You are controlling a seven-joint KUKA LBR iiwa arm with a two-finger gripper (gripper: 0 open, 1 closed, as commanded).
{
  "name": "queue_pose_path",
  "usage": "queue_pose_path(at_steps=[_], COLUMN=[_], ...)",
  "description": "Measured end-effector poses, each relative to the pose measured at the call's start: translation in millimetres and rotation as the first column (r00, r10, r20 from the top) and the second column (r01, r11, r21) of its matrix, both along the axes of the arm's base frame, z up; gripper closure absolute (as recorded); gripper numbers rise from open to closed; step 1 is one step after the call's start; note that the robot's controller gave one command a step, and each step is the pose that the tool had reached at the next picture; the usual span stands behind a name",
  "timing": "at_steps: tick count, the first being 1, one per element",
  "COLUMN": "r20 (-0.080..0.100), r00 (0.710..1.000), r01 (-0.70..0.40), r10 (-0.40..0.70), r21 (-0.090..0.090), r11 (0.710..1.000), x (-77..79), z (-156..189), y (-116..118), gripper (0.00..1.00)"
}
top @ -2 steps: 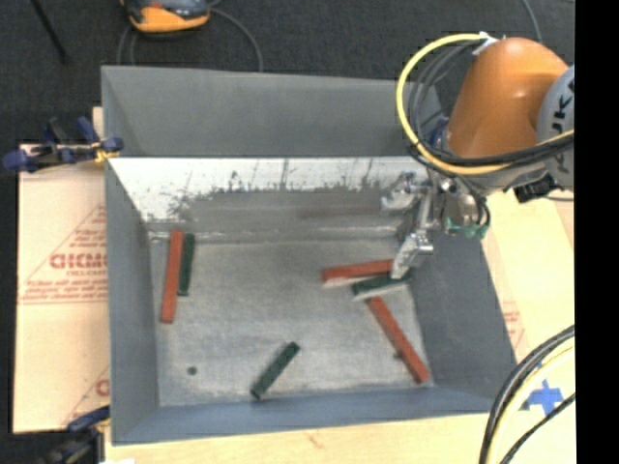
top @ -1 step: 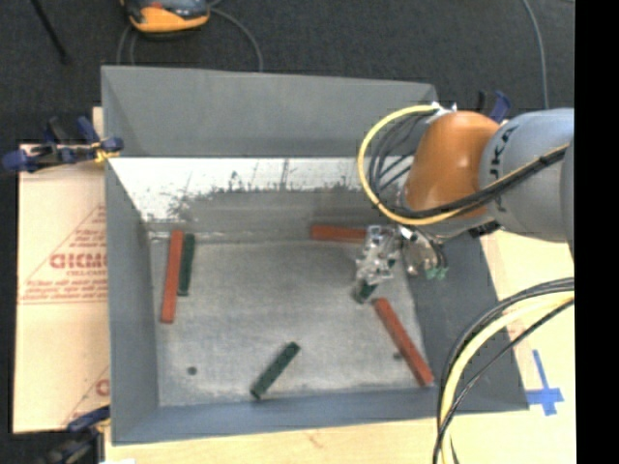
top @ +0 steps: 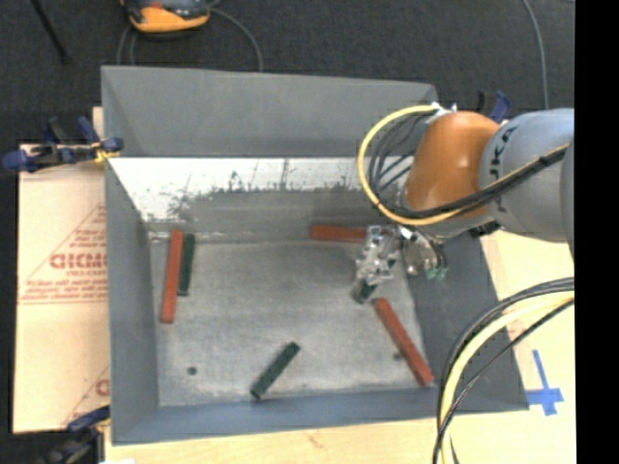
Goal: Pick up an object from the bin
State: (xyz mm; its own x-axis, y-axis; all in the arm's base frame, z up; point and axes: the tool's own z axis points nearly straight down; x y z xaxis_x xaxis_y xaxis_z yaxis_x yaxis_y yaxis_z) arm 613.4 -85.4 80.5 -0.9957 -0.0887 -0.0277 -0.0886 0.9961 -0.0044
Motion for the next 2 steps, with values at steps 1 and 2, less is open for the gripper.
queue_pose_path(at_steps=[1, 2], r20=[-0.025, -0.022], r00=[1.000, 0.997], r01=[0.014, 0.071], r10=[-0.014, -0.071], r21=[0.003, 0.001], r11=[1.000, 0.997], x=[12.4, 20.1], z=[36, 71], y=[-37, -56], gripper=[1.00, 0.00])
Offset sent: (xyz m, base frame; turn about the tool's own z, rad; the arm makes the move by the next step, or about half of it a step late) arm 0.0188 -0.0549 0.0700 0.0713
